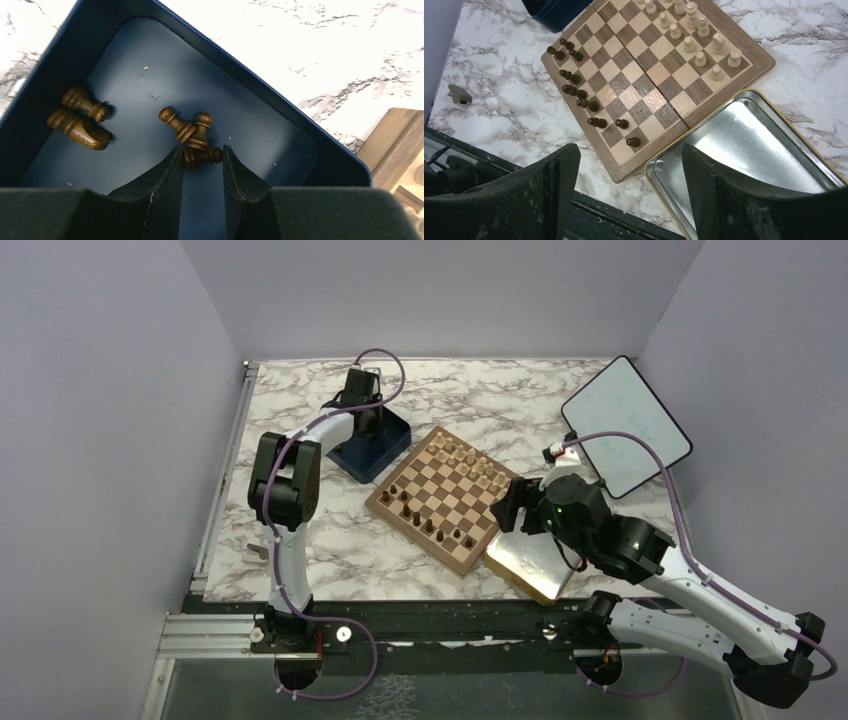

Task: Set up the chess pieces on the board
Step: Pick up the chess piece from the storage box.

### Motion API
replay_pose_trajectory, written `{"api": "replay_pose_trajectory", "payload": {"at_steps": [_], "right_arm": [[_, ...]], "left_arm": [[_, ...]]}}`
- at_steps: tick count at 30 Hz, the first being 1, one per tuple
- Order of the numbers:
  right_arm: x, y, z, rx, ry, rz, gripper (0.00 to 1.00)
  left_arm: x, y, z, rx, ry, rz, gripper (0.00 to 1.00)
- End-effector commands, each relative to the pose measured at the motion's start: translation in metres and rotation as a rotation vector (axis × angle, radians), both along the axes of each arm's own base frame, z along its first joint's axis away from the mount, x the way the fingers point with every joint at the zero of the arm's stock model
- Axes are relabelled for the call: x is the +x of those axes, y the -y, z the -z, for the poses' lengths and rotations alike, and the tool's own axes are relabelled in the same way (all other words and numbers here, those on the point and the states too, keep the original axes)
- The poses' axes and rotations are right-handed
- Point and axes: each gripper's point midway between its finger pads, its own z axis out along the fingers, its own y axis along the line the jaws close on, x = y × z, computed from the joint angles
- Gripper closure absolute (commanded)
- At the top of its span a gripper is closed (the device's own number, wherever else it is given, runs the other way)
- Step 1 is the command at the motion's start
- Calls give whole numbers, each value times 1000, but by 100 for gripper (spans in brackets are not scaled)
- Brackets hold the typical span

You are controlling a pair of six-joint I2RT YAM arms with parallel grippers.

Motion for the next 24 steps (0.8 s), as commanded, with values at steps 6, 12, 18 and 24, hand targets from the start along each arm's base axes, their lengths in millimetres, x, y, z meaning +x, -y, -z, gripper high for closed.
{"api": "replay_pose_trajectory", "payload": {"at_steps": [6, 12, 18, 24], "right_arm": [[3, -14, -7, 80, 15, -7, 20], [4, -17, -8, 96, 16, -9, 20], [8, -23, -6, 118, 23, -5, 20], [18, -37, -11, 131, 45, -18, 20]], "left_arm": [[-8, 2, -49, 1, 83, 121, 87], [-13, -4, -59, 11, 85, 132, 87], [-27, 0, -82, -71, 89, 135, 87], [-54, 21, -107, -289, 63, 191, 87]]}}
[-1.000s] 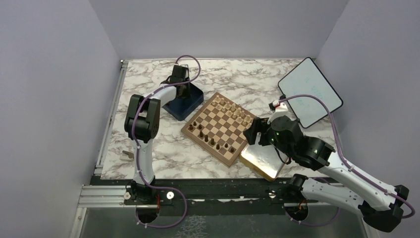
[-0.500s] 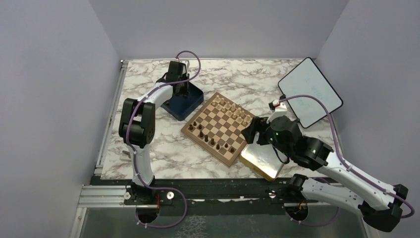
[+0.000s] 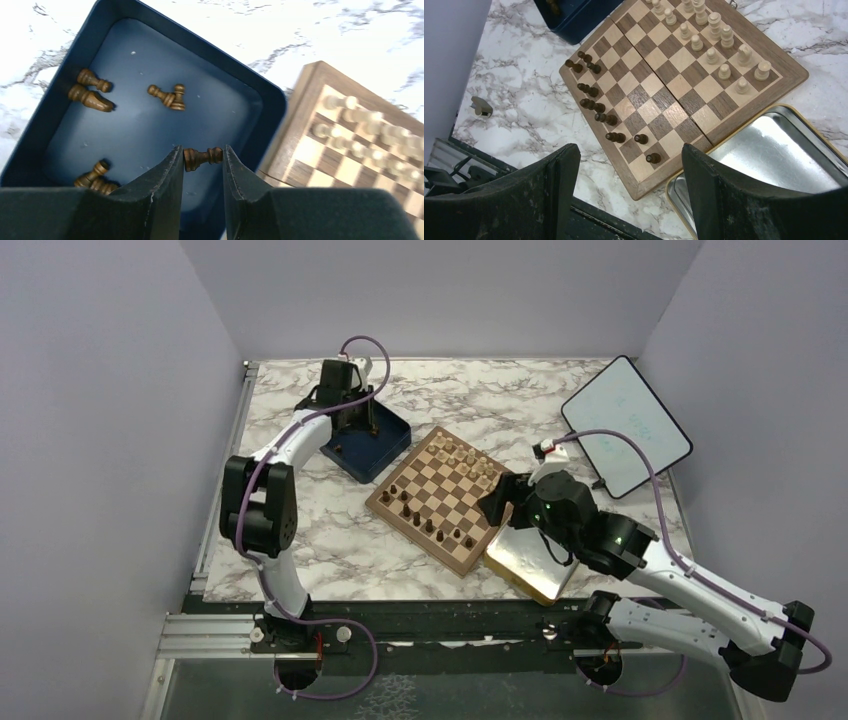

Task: Set up the chess pieces on the board
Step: Pick up the chess piece from the storage box, then place the chess piece on the chessboard.

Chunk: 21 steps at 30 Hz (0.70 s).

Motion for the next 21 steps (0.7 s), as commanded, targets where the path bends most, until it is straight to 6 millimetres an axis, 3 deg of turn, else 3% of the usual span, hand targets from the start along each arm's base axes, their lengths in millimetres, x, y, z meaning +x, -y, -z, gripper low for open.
{"api": "replay_pose_trajectory", "payload": {"at_steps": [1, 8, 15, 21], "right_arm": [[9, -18, -15, 61, 43, -17, 21], [27, -47, -33, 131, 175, -74, 28], [63, -74, -40, 65, 362, -101, 33], [72, -110, -42, 52, 475, -228, 39]], "left_arm": [[-27, 25, -38, -220, -15, 77, 87], [-73, 66, -63, -510, -101, 208, 87], [-109, 80, -90, -687, -113, 264, 88], [-128, 86, -115, -794, -104, 290, 88]]}}
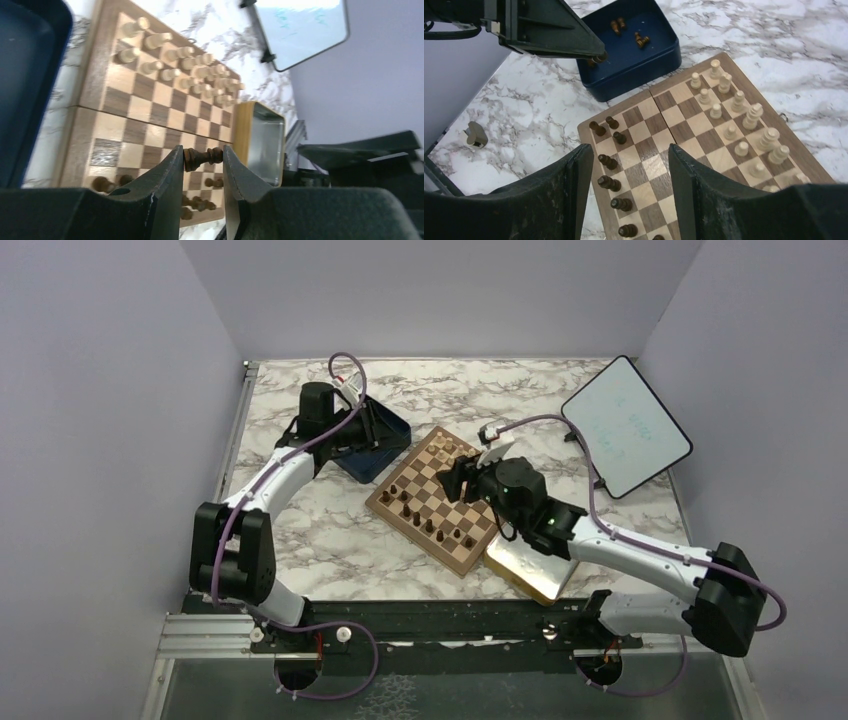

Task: Set up the chess pieces on the board
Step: Place the chess piece on the chessboard.

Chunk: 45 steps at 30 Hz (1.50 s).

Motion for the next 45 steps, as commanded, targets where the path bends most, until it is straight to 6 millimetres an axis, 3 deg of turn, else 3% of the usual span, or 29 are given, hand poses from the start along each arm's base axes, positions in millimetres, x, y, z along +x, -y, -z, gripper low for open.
{"api": "replay_pose_trajectory", "payload": {"at_steps": [1, 10, 24, 27, 33, 38, 40, 43, 45], "right_arm": [[5, -34, -41, 69, 197, -132, 40], [16, -56, -52, 133, 276, -157, 46], [37, -60, -49, 77, 300, -92, 50], [38, -59, -49, 87, 303, -82, 57], [37, -57, -47, 102, 306, -77, 85], [39, -55, -45, 84, 312, -64, 97], [38, -55, -43, 83, 312, -69, 97], [36, -57, -43, 94, 317, -82, 81], [39, -55, -43, 105, 313, -59, 76]], "left_arm": [[-19, 13, -48, -156, 58, 55, 88], [-38, 28, -65, -265, 57, 79, 88], [-58, 53, -64, -265, 47, 124, 88], [-63, 56, -63, -264, 46, 131, 88], [-67, 56, -58, -266, 30, 123, 88], [-67, 56, -58, -272, 20, 115, 88], [-68, 56, -57, -273, 18, 112, 88], [-69, 55, -58, -278, 14, 102, 88], [-70, 55, -60, -284, 18, 101, 88]]}}
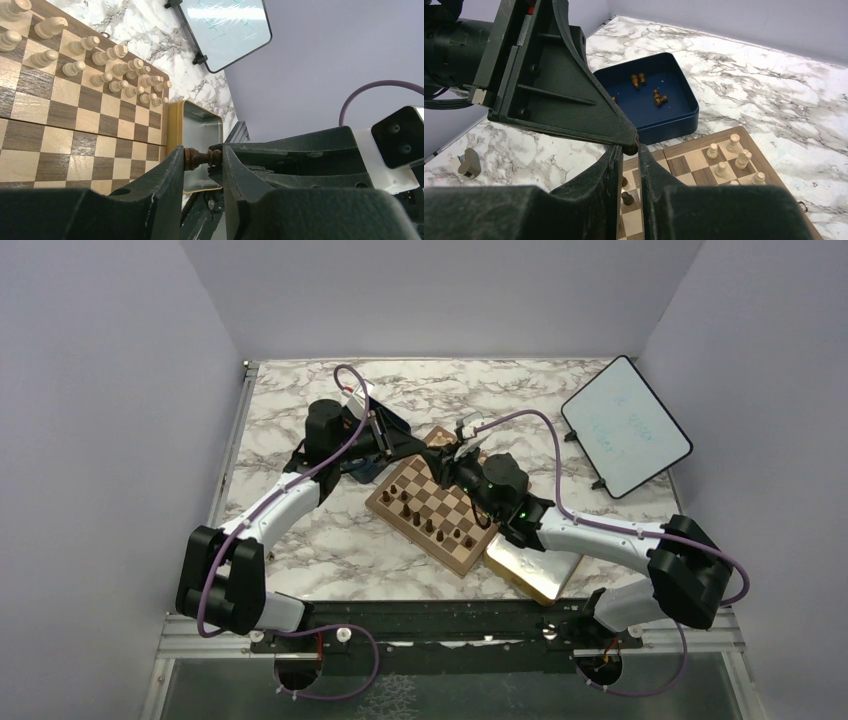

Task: Set up the chess pieces on the board
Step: Place the chess piece on the chessboard.

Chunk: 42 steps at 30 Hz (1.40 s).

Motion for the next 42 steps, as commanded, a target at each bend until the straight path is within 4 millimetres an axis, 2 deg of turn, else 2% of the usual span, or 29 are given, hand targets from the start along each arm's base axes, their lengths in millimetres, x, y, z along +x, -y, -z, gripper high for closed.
{"api": "replay_pose_trajectory", "payload": {"at_steps": [1, 4, 7, 12, 18, 22, 28, 39, 42], "right_arm": [[7, 0, -21, 96, 49, 40, 76], [10, -2, -24, 103, 52, 48, 75], [11, -5, -27, 100, 55, 42, 67], [14, -6, -28, 91, 65, 49, 65], [12, -3, -41, 129, 105, 50, 78], [8, -3, -47, 154, 128, 32, 97], [3, 1, -36, 129, 124, 20, 99], [-9, 20, 0, 46, 84, 28, 99], [-14, 28, 12, 18, 66, 32, 99]], "left_arm": [[-20, 8, -10, -30, 14, 58, 88], [-22, 9, -12, -33, 16, 62, 88], [-23, 9, -14, -37, 15, 61, 88], [-24, 9, -17, -41, 19, 55, 88], [-25, 9, -15, -41, 11, 54, 88], [-24, 8, -12, -36, 9, 45, 88], [-24, 6, -7, -28, 6, 31, 86], [-21, 5, -5, -25, -1, 4, 34], [-18, 5, -8, -20, 23, 6, 27]]}}
